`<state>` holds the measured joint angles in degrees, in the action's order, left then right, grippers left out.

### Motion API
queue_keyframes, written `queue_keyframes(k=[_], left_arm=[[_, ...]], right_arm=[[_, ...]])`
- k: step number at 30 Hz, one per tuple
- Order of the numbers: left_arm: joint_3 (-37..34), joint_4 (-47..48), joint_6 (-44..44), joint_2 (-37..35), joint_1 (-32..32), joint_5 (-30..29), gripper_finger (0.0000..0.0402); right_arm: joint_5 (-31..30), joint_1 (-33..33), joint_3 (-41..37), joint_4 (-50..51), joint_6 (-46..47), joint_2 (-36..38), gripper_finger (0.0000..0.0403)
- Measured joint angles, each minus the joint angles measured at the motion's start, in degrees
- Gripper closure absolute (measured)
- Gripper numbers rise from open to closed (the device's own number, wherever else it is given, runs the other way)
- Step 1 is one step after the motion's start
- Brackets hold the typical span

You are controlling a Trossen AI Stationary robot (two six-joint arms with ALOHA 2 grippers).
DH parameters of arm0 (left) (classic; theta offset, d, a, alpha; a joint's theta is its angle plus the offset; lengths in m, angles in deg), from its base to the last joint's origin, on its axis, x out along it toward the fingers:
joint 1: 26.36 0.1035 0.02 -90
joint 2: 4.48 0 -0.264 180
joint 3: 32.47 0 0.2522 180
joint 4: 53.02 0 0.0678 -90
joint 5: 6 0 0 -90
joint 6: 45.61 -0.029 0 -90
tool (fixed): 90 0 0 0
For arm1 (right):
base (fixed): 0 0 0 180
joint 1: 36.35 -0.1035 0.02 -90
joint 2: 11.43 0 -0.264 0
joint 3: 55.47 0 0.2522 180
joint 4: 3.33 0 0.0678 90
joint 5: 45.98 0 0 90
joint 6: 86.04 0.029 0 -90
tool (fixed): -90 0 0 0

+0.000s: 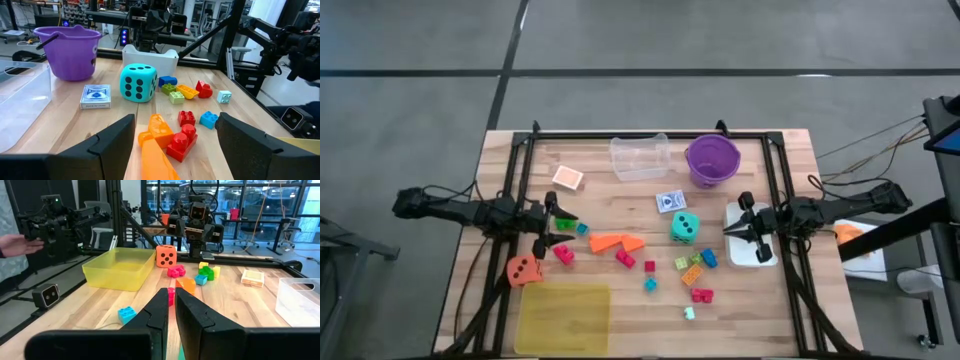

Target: Pick & Place Toys

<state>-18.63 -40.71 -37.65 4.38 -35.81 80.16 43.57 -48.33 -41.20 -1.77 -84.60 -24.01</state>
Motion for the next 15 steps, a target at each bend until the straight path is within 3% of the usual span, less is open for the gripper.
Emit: queue_keyframes(k=[11,15], left_arm=[[0.0,0.0,-0.3,0.0,0.0,0.0,0.0128],[0.0,0.0,-7.6,0.0,0.0,-0.5,0.0128]], right_arm=[[0.0,0.0,0.0,0.0,0.0,0.0,0.0375],[0.0,0.0,0.0,0.0,-0.1,0.0,0.0375]])
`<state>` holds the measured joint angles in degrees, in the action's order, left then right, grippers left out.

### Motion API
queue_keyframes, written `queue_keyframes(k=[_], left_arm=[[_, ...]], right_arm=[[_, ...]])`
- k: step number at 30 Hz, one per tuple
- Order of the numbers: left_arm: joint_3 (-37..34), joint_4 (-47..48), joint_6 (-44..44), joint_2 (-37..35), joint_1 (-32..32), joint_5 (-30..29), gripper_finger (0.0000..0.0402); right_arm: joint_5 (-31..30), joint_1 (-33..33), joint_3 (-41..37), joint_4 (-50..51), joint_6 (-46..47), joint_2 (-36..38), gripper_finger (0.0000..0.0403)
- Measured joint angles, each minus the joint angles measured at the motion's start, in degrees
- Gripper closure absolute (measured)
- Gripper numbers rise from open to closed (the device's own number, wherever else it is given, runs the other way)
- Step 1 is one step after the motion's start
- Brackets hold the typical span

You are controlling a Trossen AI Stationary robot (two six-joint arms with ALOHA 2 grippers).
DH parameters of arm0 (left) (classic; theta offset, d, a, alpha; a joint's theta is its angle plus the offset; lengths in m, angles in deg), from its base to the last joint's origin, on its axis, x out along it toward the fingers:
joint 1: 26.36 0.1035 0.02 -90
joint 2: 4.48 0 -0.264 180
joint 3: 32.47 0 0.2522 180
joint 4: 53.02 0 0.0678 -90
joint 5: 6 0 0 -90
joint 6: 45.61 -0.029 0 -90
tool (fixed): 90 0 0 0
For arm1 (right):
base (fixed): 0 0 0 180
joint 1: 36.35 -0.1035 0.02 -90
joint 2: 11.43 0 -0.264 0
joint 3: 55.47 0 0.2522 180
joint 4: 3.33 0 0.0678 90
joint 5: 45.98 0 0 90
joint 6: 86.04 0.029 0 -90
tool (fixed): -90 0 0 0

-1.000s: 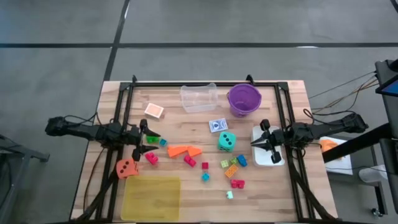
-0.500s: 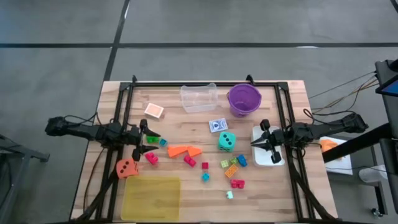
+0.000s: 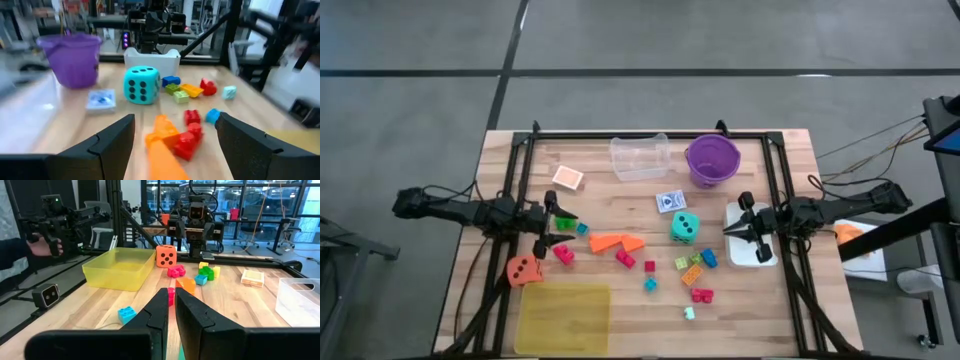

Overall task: Pick & Place Toys
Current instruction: Put the light blue dice into the white bin

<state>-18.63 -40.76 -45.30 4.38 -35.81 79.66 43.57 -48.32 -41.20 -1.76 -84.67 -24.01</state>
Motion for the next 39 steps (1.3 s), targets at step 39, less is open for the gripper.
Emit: queue_keyframes(k=[39], left_arm=[[9.3,-2.1,15.3,0.3,0.4,-0.1,0.0128]], right_arm=[[-0.9,0.0,20.0,7.4,10.7,-14.0,0.0375]])
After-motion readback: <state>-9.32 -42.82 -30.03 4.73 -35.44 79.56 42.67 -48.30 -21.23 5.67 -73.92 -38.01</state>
